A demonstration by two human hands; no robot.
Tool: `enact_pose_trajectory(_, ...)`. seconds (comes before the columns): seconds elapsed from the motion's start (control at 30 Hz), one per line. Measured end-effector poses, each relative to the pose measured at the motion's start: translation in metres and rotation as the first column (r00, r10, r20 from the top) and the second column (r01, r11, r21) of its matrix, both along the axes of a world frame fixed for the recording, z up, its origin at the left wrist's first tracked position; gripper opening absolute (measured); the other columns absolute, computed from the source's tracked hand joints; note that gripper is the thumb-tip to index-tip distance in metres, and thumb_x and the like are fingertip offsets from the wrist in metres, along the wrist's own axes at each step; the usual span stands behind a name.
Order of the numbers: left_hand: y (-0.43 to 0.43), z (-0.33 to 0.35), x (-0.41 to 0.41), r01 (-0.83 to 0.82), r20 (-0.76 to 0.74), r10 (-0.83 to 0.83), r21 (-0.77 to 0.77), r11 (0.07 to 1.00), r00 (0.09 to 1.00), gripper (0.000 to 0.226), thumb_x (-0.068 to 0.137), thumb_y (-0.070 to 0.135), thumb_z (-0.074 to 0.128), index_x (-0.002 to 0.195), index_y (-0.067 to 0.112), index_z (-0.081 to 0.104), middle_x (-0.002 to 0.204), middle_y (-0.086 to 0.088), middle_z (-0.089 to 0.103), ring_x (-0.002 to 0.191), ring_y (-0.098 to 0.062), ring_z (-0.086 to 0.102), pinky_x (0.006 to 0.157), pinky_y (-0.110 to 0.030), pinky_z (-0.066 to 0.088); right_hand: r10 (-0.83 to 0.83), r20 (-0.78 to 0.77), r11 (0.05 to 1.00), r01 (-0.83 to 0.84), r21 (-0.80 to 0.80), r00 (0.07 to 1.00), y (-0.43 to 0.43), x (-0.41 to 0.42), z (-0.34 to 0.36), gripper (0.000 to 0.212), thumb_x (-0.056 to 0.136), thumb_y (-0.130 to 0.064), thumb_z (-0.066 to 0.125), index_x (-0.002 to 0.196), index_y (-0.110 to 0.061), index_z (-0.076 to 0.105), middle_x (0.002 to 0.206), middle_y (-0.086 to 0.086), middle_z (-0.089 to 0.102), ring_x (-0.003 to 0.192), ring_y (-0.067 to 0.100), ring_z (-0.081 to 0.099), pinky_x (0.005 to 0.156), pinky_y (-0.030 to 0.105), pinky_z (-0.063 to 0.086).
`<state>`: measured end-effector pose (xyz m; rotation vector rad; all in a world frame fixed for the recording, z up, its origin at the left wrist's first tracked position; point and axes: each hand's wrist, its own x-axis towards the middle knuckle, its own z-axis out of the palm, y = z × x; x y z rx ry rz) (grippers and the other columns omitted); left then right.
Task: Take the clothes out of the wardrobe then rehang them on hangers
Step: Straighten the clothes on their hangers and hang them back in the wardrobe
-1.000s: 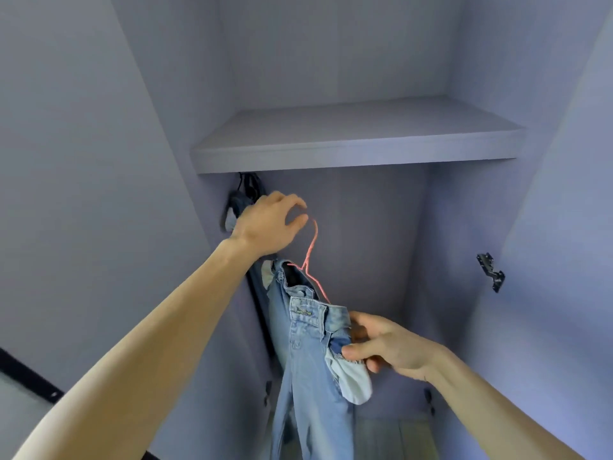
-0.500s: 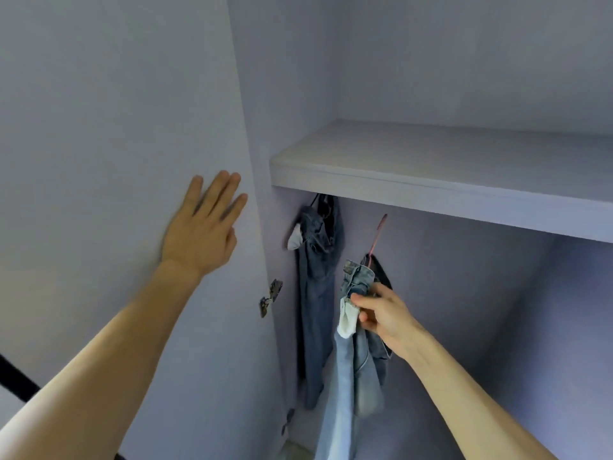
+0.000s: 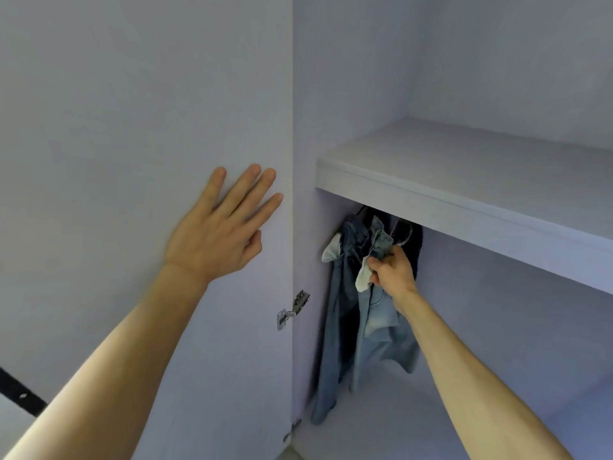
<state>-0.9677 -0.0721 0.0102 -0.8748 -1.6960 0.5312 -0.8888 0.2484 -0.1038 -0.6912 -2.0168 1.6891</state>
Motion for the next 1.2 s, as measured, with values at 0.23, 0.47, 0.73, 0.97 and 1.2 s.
enact_pose_trajectory(0.23, 0.002, 0.001, -0.004, -0.015, -0.047, 0.014, -0.008, 1.0, 0.999, 0.068, 0.096, 0.037, 0.038, 0.159, 0.016, 0.022, 0.165, -0.012, 0.019, 0.151, -0.031, 0.022, 0.121, -0.058, 0.016, 0.002, 0.149, 0.996, -0.015, 0.087, 0.989, 0.029, -0.056, -0.02, 0.026, 0.091, -0.01, 0.063, 0.116, -0.007, 0.052, 0.08, 0.008, 0.064, 0.056, 0.013, 0.06, 0.064, 0.033, 0.057)
enact_pose_trajectory(0.47, 0.001, 0.003, -0.004, -0.031, -0.041, 0.031, -0.003, 1.0, 0.999, 0.066, 0.097, 0.036, 0.037, 0.158, 0.017, 0.024, 0.164, -0.012, 0.023, 0.15, -0.03, 0.025, 0.12, -0.057, 0.017, 0.005, 0.235, 0.973, -0.06, 0.224, 0.972, 0.004, -0.081, -0.037, 0.035, 0.096, -0.018, 0.055, 0.128, -0.01, 0.045, 0.102, 0.016, 0.069, 0.088, 0.035, 0.069, 0.086, 0.044, 0.056)
enact_pose_trajectory(0.73, 0.0, 0.004, -0.003, -0.089, -0.021, 0.089, -0.007, 0.996, 0.996, 0.066, 0.097, 0.036, 0.036, 0.159, 0.017, 0.021, 0.165, -0.011, 0.021, 0.151, -0.03, 0.022, 0.121, -0.057, 0.013, 0.034, 0.363, 0.913, -0.177, 0.369, 0.931, 0.006, -0.096, -0.034, 0.038, 0.096, -0.015, 0.053, 0.13, -0.003, 0.041, 0.121, 0.024, 0.062, 0.108, 0.04, 0.062, 0.085, 0.035, 0.048)
enact_pose_trajectory(0.97, -0.001, 0.003, 0.019, -0.144, 0.119, 0.148, -0.039, 0.989, 0.982, 0.065, 0.099, 0.034, 0.037, 0.16, 0.019, 0.018, 0.166, -0.011, 0.012, 0.153, -0.031, 0.014, 0.123, -0.055, 0.007, 0.158, 0.374, 0.901, -0.289, 0.325, 0.914, -0.013, -0.04, -0.021, 0.068, 0.096, -0.027, 0.06, 0.151, -0.008, 0.025, 0.144, 0.017, 0.05, 0.129, 0.035, 0.051, 0.106, 0.039, 0.043)
enact_pose_trajectory(1.2, -0.031, -0.043, 0.083, -0.24, 0.492, 0.141, 0.144, 0.96, 0.859, 0.077, 0.082, 0.021, 0.06, 0.155, 0.022, 0.034, 0.167, -0.007, 0.012, 0.154, -0.026, 0.011, 0.124, -0.05, 0.011, 0.397, 0.265, 0.782, -0.475, 0.403, 0.878, -0.082, 0.062, 0.023, 0.052, 0.098, -0.037, 0.057, 0.146, -0.022, 0.043, 0.136, -0.009, 0.053, 0.113, 0.005, 0.054, 0.092, 0.018, 0.039)
